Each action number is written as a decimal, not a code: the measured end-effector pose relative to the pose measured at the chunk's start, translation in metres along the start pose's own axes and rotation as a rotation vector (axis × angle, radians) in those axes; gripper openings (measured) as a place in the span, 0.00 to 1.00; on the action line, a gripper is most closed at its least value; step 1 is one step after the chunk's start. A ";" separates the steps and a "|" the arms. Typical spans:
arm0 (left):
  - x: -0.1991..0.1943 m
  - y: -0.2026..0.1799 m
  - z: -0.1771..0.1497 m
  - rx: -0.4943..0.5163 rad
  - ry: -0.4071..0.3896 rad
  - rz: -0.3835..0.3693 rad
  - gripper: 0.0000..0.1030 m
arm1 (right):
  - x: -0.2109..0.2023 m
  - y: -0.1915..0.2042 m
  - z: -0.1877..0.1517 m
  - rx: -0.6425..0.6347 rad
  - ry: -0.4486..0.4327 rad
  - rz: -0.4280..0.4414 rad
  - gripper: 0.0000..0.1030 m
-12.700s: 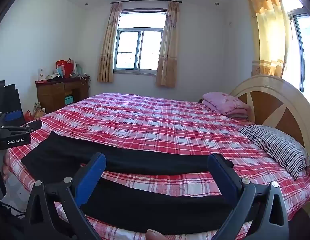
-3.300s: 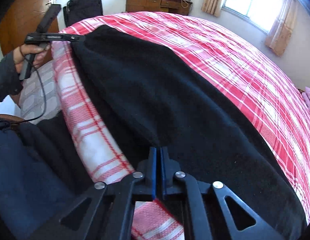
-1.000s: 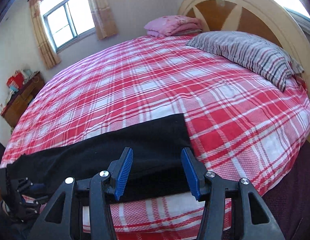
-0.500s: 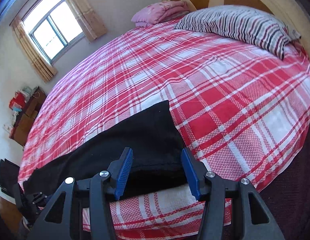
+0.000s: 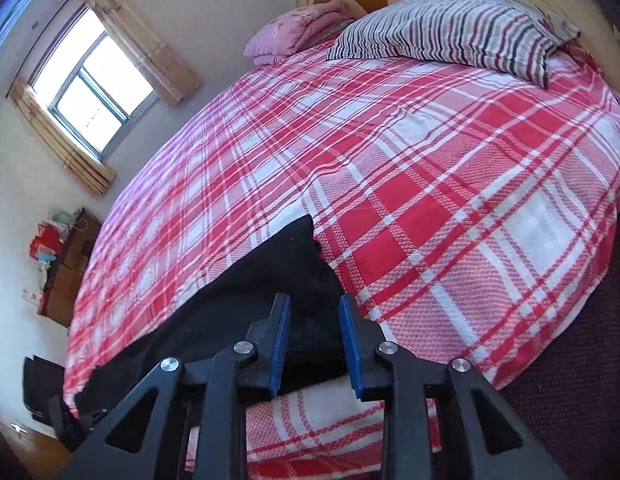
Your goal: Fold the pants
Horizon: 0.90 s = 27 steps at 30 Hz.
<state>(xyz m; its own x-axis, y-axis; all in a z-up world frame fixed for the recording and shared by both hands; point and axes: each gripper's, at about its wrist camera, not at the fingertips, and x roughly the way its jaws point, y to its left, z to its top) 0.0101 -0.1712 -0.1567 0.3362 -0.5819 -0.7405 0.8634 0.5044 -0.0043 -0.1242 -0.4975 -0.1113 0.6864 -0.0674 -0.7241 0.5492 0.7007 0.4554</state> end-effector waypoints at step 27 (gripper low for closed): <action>-0.001 -0.005 -0.009 0.031 0.014 -0.073 0.04 | 0.011 -0.001 -0.005 -0.117 0.085 -0.092 0.05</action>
<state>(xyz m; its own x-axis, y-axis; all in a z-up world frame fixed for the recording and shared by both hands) 0.0024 -0.1670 -0.1622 0.2666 -0.6073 -0.7484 0.8970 0.4405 -0.0379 -0.1193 -0.4955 -0.1227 0.5901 -0.0785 -0.8035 0.5457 0.7723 0.3253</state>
